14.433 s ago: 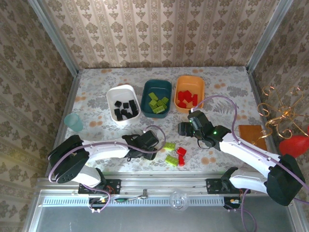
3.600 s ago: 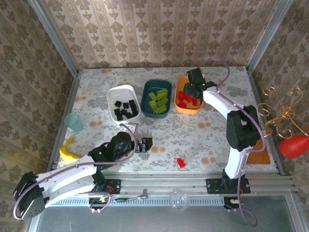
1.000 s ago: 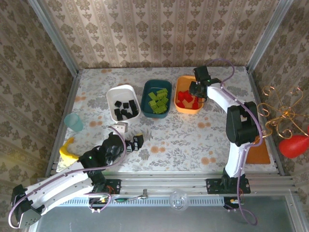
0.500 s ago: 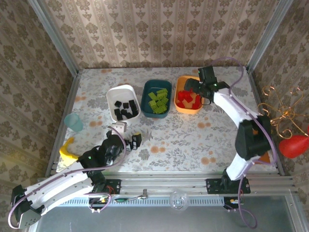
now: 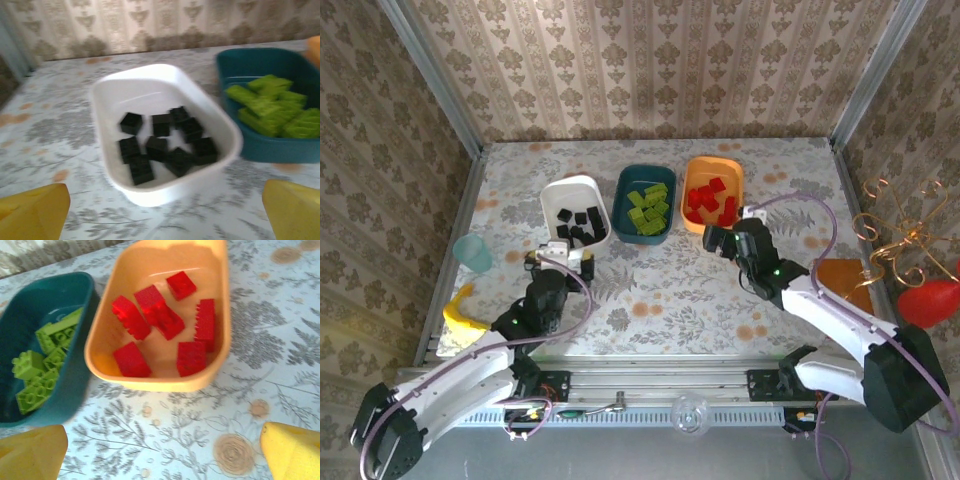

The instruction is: Sort the legos into containers by color

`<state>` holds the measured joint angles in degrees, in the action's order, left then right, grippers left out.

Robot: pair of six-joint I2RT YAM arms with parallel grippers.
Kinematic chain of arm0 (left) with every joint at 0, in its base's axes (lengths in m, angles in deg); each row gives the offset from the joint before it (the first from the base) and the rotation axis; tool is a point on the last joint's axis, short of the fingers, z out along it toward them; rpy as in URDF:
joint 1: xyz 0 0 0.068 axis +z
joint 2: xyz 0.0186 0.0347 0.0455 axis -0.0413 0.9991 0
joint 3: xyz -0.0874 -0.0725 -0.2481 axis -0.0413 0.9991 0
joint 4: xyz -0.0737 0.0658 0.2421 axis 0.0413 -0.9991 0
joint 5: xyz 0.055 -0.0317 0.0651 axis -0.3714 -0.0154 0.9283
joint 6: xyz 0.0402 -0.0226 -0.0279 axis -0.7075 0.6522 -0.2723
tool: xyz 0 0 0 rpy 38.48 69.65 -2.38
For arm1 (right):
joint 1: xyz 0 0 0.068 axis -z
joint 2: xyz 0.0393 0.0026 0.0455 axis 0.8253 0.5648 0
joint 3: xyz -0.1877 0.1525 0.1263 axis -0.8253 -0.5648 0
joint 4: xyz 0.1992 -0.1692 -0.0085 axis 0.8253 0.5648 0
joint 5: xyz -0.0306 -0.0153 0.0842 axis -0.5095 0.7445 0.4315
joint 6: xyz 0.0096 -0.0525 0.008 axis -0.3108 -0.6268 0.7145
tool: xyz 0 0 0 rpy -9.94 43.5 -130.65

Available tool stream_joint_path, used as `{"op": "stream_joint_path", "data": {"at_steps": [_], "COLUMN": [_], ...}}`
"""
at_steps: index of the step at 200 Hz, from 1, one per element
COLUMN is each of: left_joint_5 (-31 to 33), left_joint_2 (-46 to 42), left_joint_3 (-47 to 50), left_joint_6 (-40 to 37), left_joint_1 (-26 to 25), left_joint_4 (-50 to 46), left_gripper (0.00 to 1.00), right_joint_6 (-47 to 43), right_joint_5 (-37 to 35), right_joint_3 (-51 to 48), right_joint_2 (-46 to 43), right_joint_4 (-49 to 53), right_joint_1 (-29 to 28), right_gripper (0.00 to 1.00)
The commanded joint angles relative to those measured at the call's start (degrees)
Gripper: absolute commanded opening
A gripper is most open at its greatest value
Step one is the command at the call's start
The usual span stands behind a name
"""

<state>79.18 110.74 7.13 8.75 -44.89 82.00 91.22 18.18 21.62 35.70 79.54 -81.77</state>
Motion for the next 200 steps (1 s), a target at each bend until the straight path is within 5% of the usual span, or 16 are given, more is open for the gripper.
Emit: {"op": "stream_joint_path", "data": {"at_steps": [1,45,89,111,143,181,200], "left_joint_5": [4.7,1.1,-17.1,-20.2,-25.2,-29.9,-30.7], "left_joint_2": [0.7,5.6,22.9,33.1,36.8,51.0,48.3], "left_joint_3": [-0.3,1.9,4.7,3.8,-0.1,1.6,-1.7], "left_joint_6": [-7.3,-11.7,-6.7,-9.7,-12.8,-16.1,-14.4], "left_joint_1": [4.3,20.7,37.4,38.7,39.3,39.5,40.4], "left_joint_4": [7.8,16.7,35.5,45.6,42.7,62.0,50.5], "left_gripper": [1.00,1.00,1.00,1.00,1.00,1.00,1.00], "right_joint_6": [2.6,-1.9,-7.2,-13.0,-19.1,-19.9,-19.9], "right_joint_5": [-7.2,-5.1,-5.5,-2.7,-1.7,-1.8,-1.2], "right_joint_3": [-0.6,2.1,-0.6,-3.0,-8.3,-8.9,-9.0], "right_joint_2": [-2.9,-2.6,-5.3,-8.0,-9.9,-10.6,-10.6], "right_joint_4": [-5.8,-2.3,-5.8,-9.8,-20.8,-20.5,-20.8], "right_joint_1": [0.0,1.4,2.8,3.5,4.4,6.7,7.8], "right_gripper": [1.00,1.00,1.00,1.00,1.00,1.00,1.00]}}
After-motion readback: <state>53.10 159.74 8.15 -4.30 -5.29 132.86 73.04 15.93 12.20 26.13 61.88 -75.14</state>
